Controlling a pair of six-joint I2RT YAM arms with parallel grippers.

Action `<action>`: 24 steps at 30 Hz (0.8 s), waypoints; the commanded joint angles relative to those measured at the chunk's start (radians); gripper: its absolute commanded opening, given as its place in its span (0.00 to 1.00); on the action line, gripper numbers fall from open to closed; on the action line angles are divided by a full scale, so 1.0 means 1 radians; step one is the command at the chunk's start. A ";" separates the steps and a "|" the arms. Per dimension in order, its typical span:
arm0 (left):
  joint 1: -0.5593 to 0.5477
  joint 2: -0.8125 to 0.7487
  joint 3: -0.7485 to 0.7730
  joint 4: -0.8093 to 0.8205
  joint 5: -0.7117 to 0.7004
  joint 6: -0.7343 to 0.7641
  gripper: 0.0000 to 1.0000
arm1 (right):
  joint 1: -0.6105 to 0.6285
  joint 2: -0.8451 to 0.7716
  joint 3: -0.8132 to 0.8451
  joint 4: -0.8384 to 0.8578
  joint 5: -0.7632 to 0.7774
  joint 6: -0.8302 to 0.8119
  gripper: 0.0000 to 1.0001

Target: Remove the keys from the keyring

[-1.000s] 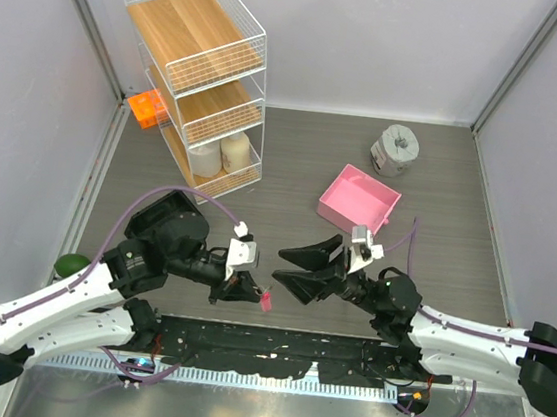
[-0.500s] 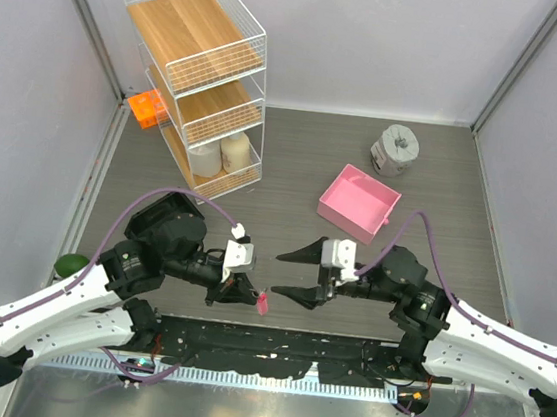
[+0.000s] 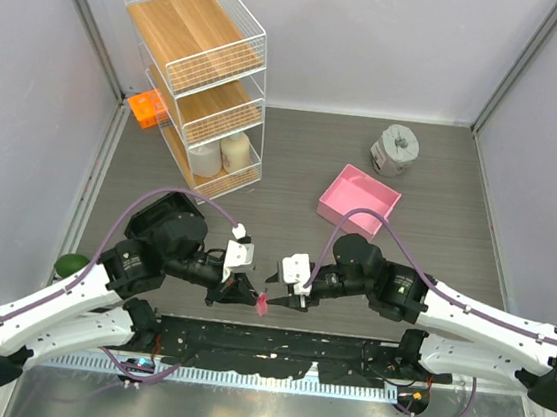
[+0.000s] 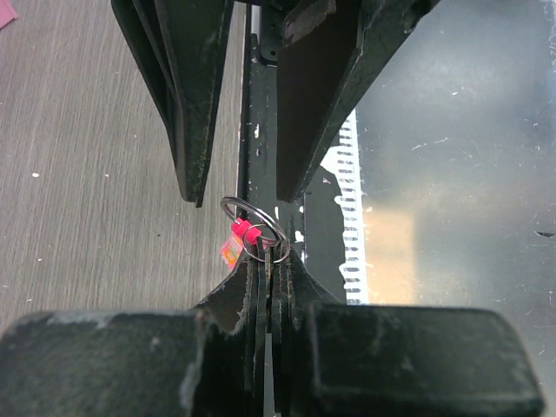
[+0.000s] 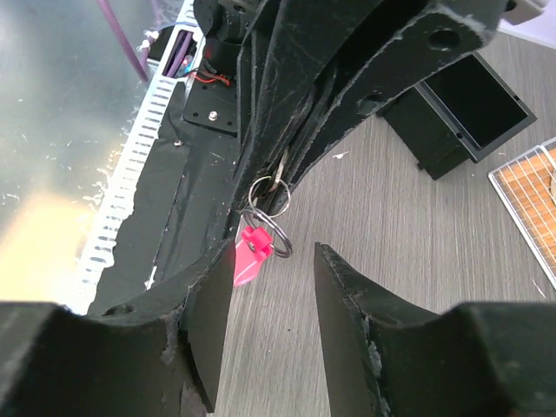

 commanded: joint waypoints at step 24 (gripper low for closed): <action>-0.001 0.003 0.044 0.000 0.030 0.016 0.00 | 0.027 -0.001 0.057 0.003 0.003 0.031 0.05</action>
